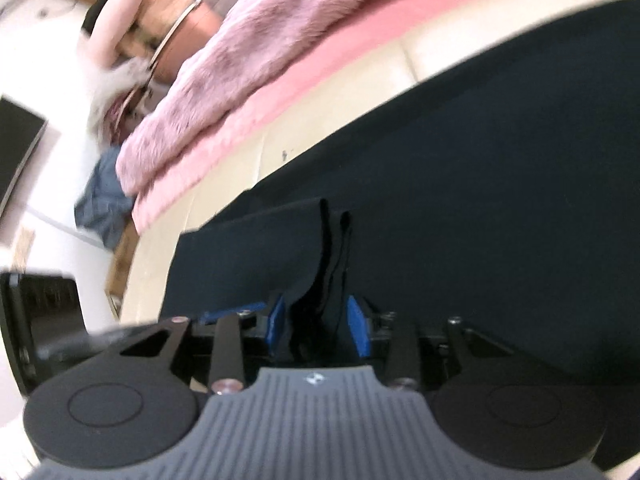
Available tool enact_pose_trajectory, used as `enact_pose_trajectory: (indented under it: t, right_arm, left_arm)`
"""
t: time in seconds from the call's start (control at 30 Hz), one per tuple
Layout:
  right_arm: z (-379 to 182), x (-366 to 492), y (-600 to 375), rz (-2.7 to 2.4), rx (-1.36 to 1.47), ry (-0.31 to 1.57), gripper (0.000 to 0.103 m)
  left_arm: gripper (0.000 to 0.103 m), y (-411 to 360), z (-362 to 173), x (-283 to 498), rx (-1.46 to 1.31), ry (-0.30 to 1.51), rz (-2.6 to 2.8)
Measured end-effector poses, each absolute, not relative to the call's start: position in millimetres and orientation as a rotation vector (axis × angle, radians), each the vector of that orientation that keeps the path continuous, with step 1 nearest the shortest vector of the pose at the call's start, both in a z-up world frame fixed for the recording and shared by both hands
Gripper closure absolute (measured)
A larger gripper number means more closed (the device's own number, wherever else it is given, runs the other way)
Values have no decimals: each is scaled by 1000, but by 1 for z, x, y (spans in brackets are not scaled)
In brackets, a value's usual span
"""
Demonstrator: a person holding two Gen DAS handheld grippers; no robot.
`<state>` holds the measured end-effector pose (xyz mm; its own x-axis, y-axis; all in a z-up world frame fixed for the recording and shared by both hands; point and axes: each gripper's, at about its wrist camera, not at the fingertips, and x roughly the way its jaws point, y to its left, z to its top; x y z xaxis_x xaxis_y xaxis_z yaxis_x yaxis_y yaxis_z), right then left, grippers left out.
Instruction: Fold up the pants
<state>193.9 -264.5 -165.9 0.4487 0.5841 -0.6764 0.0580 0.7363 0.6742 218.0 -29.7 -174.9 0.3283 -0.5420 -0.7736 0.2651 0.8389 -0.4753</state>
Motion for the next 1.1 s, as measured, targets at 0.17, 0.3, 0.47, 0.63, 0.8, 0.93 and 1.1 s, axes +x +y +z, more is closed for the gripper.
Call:
enact_pose_trajectory:
  t: [0.17, 0.3, 0.47, 0.63, 0.8, 0.93, 1.1]
  right_arm:
    - [-178, 203, -264, 378, 809, 1048, 76]
    - [-184, 209, -257, 388, 822, 1062, 92]
    - [-174, 207, -257, 375, 754, 1057, 103]
    - [-140, 208, -236, 378, 589, 1032, 103]
    - [-89, 214, -213, 408, 460, 991, 103]
    - [-43, 217, -207, 437, 406, 959, 103]
    - [21, 219, -223, 456, 356, 922, 103]
  left_arm:
    - [86, -33, -176, 220, -294, 1114, -553]
    - [86, -32, -174, 217, -307, 1107, -537]
    - [86, -24, -154, 204, -319, 1047, -520]
    - [86, 5, -130, 186, -325, 969, -412]
    - [86, 37, -110, 172, -345, 902, -274]
    - [86, 64, -97, 162, -386, 856, -206]
    - [86, 83, -82, 155, -430, 806, -168]
